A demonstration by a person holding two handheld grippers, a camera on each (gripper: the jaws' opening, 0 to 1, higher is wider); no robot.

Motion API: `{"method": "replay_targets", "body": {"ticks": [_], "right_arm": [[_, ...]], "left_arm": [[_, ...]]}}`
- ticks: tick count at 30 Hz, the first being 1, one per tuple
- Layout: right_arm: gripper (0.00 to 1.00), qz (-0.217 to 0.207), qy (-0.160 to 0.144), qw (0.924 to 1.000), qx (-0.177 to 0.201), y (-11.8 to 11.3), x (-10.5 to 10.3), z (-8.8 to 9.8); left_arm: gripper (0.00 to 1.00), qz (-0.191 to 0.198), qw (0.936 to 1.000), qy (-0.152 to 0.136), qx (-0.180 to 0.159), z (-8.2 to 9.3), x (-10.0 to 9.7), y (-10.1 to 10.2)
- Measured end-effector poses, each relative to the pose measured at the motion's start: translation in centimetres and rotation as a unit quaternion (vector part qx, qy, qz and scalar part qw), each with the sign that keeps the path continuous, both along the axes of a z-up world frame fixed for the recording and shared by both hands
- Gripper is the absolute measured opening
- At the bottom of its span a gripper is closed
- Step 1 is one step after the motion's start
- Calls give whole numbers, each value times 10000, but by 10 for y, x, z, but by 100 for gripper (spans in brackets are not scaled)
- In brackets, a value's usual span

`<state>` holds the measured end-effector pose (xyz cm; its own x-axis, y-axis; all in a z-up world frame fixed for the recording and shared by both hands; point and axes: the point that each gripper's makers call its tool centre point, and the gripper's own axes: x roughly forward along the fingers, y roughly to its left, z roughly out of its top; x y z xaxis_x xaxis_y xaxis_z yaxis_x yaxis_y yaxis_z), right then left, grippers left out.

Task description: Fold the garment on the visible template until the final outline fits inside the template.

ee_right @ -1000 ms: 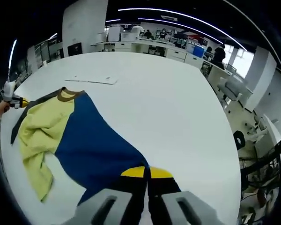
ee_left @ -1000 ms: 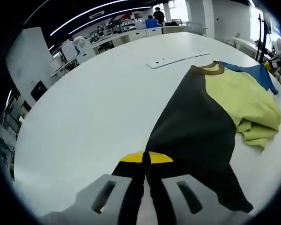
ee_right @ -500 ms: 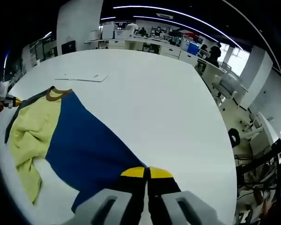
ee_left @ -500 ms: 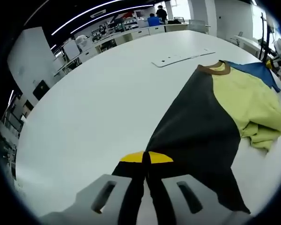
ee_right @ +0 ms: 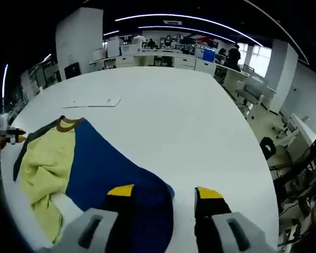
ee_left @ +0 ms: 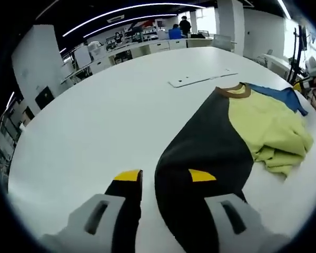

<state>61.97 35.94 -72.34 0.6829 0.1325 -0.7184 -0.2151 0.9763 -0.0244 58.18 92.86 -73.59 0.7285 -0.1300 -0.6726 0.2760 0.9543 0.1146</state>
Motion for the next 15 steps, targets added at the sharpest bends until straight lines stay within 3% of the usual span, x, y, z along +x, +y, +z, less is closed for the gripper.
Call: {"method": "replay_targets", "body": {"ticks": [4,7,15], "right_arm": [[58,214,-47,9995,223,22,-11,1],[64,428,-297,9965,660,46,-15,9],[81,1112,-463,9878,984,94,-34,27]], "left_arm": [[53,-187,9996,-189,-46,10,-10,-11],[62,-302,9989,-299,-204,17,-16,-20],[84,-543,9952,-622,-533,35,-39,-40]]}}
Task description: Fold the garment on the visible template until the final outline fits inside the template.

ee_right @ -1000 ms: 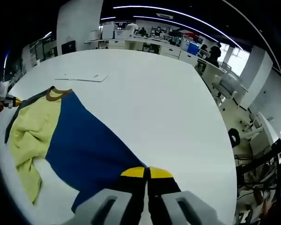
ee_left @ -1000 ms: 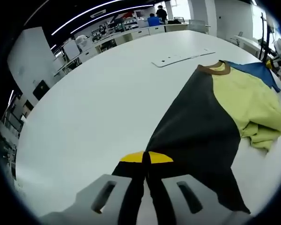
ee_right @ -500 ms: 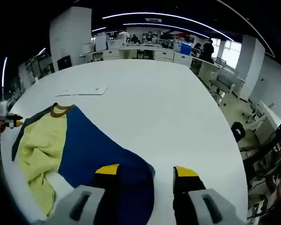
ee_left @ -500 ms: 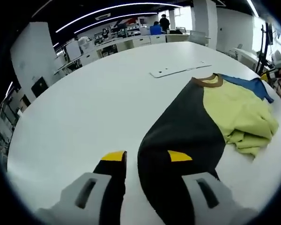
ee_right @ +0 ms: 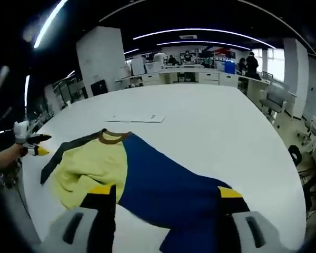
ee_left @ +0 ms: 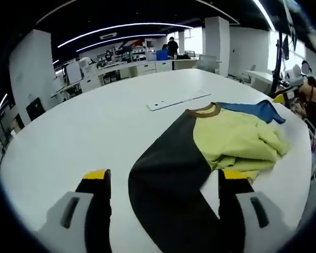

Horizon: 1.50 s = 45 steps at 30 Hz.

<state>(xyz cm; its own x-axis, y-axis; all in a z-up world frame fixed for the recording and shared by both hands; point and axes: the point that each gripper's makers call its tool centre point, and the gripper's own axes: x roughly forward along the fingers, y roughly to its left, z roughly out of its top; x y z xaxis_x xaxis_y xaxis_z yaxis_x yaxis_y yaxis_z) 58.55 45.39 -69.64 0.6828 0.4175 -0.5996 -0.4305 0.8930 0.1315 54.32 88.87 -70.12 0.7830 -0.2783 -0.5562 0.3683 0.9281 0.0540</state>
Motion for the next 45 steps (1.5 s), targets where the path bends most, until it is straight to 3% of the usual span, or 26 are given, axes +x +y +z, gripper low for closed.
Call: {"method": "replay_targets", "body": {"ticks": [7,10,16,23,31,36,39,45], "right_arm": [[94,860,-194,9956,325,52,-23,14],[98,1199,-127,9916,464,75,-38,16],[98,1905,-37,9808,422,109,-60,10],[96,2423,51,9696,336,143,-84,1],[88,2887,-48,9574,89,175,-102,-8],[73,3183,-414,9467,-254,192,-105,-12],[65,3203,-445,9461,-189,203,-106,-12],[59,3315,-449,9421,-234,221,-109,-19]], "left_arm": [[97,-43,9995,-178,-252,13,-17,-14],[99,-83,9990,-295,-323,20,-25,-19],[99,-169,9986,-294,-409,27,-40,-25],[99,-334,9979,-325,-453,33,-55,-37],[99,-323,9963,-362,-716,41,-70,-48],[99,-338,9960,-354,-752,44,-78,-51],[99,-331,9959,-359,-762,45,-83,-53],[98,-374,9967,-329,-640,43,-95,-57]]}}
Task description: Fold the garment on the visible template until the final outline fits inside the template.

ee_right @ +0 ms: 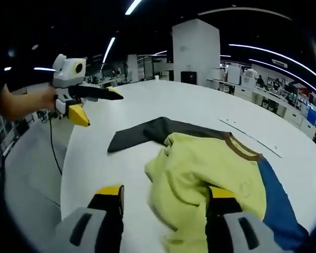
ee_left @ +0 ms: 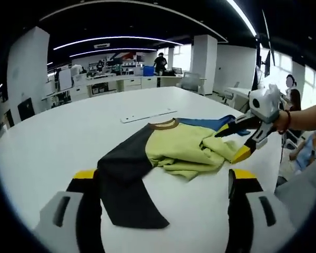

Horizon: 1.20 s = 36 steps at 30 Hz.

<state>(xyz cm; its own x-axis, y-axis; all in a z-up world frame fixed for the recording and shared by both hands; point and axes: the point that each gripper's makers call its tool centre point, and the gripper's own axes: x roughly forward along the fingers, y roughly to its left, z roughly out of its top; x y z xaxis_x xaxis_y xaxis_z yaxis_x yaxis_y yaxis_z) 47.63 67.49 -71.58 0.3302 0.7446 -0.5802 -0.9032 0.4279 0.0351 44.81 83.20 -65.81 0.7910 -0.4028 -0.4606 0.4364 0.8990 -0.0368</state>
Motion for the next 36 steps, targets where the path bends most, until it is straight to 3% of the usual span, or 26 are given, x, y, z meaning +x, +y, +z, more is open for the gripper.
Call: {"method": "replay_targets", "body": {"ticks": [11,15,19,26,36], "right_arm": [[43,103,-50,9997,-230,22,-4,-19],[42,97,-29,9995,-312,29,-3,-27],[39,46,-77,9988,-484,31,2,-37],[35,-242,89,9974,-672,28,11,-55],[27,-469,-20,9958,-784,28,24,-59]], "left_arm": [[95,-70,9998,157,29,-6,-17,-8],[95,-94,9997,224,31,-9,-22,-10],[93,-123,9994,275,193,-13,-28,-10],[92,-106,9994,316,115,-17,-39,-14],[90,-94,9989,459,87,-27,-53,-19]]}}
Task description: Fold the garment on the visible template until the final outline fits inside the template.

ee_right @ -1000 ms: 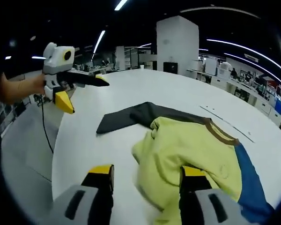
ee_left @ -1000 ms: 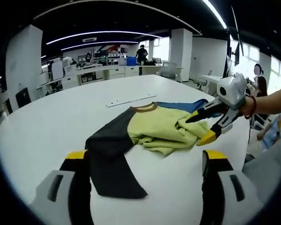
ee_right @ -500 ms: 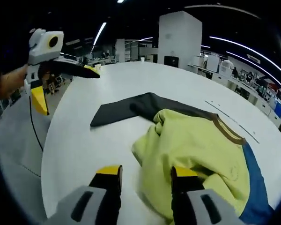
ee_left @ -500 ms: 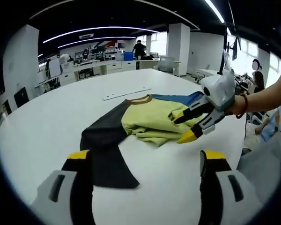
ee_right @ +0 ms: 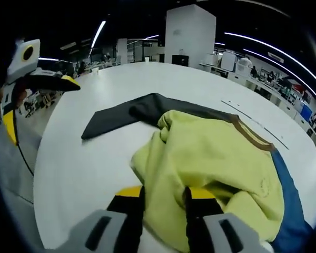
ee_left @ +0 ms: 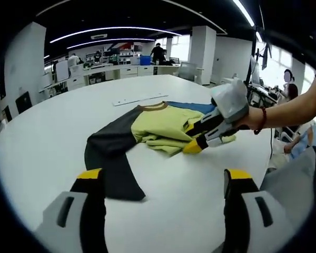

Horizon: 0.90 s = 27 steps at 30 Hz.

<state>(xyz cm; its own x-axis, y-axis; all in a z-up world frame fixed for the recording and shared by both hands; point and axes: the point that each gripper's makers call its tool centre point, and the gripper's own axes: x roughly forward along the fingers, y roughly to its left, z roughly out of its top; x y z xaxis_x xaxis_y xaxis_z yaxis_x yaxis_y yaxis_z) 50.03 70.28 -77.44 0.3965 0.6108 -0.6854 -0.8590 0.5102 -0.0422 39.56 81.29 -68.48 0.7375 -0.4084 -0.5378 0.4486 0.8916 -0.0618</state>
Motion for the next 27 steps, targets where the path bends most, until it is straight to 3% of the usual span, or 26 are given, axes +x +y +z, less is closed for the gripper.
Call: {"method": "replay_targets", "body": {"ticks": [6,14,20,27], "right_arm": [[23,-21,-117,9999,-7,2,3,0],[3,-186,33,9998,99,-2,6,8],[2,-234,234,9989,328,-4,3,20],[1,-425,366,9955,765,-7,10,48]], "left_arm": [[88,-19,10000,86,23,-5,-6,-3],[86,-102,9999,62,91,-4,-10,-8],[82,-150,9998,42,80,-3,-9,-9],[79,-212,9997,53,72,-3,-6,-12]]}}
